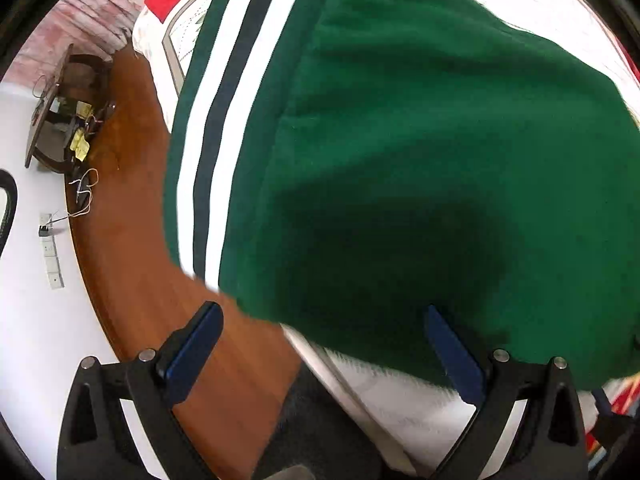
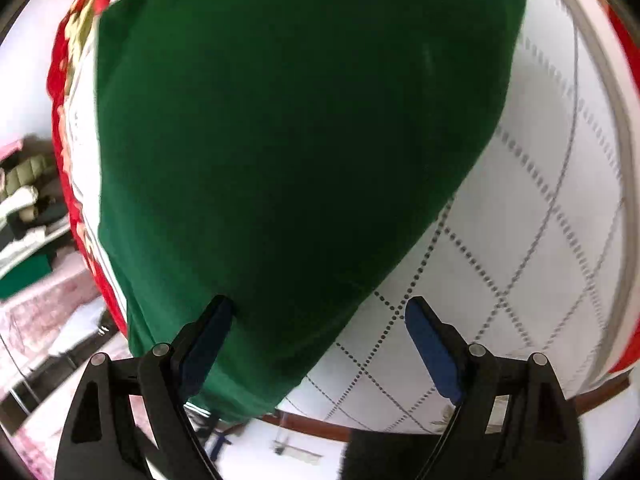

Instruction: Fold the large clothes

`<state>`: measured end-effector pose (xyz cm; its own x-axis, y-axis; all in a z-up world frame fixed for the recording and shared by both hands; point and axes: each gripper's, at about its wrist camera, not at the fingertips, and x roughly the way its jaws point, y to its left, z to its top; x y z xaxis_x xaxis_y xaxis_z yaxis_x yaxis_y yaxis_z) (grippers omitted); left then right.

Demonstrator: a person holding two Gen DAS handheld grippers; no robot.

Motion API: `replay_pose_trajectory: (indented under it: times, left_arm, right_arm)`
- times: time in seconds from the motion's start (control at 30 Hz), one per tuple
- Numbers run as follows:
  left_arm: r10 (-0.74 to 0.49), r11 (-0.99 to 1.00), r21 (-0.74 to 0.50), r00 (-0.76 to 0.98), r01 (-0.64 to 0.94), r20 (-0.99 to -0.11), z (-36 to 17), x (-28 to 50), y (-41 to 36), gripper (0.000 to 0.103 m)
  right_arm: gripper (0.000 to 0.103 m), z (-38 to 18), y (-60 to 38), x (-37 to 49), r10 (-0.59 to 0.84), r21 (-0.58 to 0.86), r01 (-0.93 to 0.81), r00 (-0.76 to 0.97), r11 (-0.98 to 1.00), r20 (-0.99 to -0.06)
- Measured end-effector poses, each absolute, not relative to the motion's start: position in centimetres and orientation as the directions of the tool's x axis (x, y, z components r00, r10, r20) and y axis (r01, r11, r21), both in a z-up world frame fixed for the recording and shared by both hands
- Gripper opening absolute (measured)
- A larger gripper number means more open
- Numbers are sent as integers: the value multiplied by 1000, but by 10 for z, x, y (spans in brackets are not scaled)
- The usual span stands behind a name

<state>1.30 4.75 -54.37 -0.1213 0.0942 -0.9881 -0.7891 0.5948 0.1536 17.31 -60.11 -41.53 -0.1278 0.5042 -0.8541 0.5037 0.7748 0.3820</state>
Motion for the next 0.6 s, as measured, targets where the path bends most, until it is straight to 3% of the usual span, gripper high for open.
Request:
replay_pose_trajectory:
  times: [0.07, 0.13, 0.43, 0.6]
  left_arm:
    - [116, 598, 145, -94, -788, -989, -554, 21, 52, 103]
    - [154, 598, 138, -55, -790, -986, -553, 29, 59, 103]
    - [279, 631, 149, 43, -761, -959, -538, 73, 105, 103]
    - [345, 658, 202, 52, -726, -937, -523, 109, 117, 103]
  right_arm:
    - [67, -418, -595, 173, 520, 417, 499, -82, 760, -850]
    - [64, -417, -596, 172, 502, 412, 505, -51, 759, -863]
    - [57, -412, -584, 179, 541, 487, 567, 83, 664, -837]
    - [61, -409, -572, 193, 558, 489, 491, 5, 721, -830]
